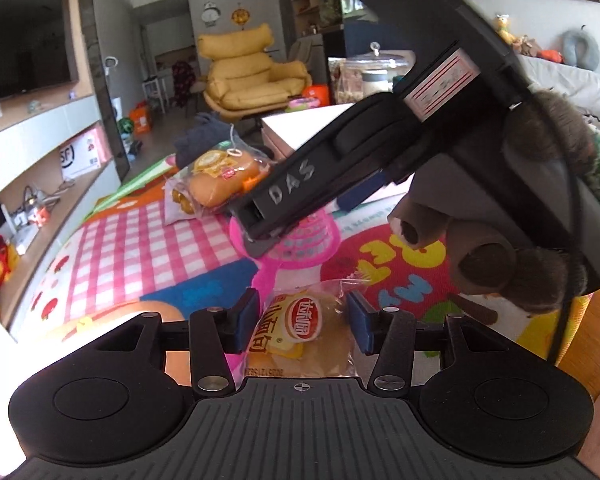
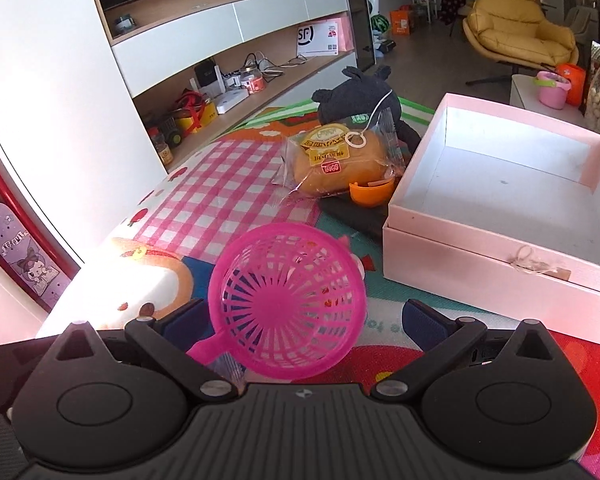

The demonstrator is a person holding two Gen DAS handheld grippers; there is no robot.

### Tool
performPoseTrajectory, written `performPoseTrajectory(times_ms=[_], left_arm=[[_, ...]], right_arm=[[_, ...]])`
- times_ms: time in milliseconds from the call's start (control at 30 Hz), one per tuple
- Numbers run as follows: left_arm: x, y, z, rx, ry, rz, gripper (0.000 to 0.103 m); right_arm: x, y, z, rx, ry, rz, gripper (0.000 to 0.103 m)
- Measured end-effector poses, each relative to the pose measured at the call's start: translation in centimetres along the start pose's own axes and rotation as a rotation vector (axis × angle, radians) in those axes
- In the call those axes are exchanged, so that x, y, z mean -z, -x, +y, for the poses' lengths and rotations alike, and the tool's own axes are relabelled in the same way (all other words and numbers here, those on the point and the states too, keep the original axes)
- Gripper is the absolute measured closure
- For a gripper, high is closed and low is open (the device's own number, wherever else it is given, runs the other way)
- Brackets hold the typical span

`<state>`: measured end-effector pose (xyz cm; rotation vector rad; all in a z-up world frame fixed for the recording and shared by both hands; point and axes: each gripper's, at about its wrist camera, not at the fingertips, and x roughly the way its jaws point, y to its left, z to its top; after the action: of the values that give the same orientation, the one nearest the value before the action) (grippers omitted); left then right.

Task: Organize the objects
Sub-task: 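Carry the pink strainer into the pink box with the right gripper while the left holds the bun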

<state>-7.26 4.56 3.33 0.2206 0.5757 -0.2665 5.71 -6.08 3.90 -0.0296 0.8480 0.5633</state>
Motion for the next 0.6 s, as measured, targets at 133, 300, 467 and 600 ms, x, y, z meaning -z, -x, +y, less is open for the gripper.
performPoseTrajectory(times_ms=[133, 300, 467, 600], left_arm=[[0.0, 0.4, 0.3, -0.008, -0.004, 0.007, 0.050], [0.1, 0.1, 0.3, -0.021, -0.006, 0.030, 0.050], [0.0, -0.5, 0.2, -0.027, 0.005, 0.057, 0.050], [-0.1, -0.5, -0.2, -0.038, 0.023, 0.067, 0.052]], right_arm=[[-0.2, 0.1, 0.2, 0.019, -0.008, -0.002, 0.031], [-0.5, 4.8, 0.4, 0.132, 0.039, -0.169, 0.032], [0.5, 11.3, -1.4, 0.196, 0.080, -0.293, 0.032], [3.0, 14.5, -3.6, 0.215, 0.117, -0.255, 0.032]])
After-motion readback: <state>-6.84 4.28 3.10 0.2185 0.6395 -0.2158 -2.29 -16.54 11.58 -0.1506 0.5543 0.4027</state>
